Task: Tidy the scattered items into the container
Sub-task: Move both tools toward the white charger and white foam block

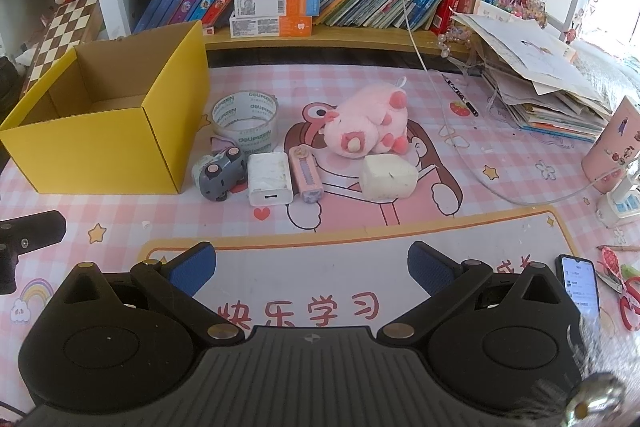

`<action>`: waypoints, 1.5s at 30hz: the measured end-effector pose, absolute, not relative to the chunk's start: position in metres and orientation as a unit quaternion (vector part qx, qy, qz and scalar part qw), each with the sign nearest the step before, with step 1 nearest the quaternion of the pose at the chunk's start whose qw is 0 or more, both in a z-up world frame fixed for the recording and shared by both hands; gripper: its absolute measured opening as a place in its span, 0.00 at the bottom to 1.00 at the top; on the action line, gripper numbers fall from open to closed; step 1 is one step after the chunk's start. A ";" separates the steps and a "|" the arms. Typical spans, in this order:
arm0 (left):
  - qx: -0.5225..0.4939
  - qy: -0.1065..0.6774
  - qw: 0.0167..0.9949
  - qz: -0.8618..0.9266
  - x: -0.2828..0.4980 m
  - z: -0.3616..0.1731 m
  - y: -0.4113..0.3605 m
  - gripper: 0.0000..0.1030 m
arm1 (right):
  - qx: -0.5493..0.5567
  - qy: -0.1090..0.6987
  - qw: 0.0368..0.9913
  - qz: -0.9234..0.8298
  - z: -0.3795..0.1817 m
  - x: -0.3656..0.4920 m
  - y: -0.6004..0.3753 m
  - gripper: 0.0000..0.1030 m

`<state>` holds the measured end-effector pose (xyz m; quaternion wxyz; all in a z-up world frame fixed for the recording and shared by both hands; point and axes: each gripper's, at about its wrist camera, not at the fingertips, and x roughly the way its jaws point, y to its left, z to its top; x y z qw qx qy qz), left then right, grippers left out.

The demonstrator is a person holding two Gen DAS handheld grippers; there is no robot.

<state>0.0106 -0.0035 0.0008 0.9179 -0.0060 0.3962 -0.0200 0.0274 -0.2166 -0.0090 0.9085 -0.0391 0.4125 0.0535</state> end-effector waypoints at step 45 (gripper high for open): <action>-0.028 0.406 0.913 -0.004 0.025 -0.005 -0.038 1.00 | -0.027 0.432 0.890 0.144 -0.025 0.063 -0.244 0.99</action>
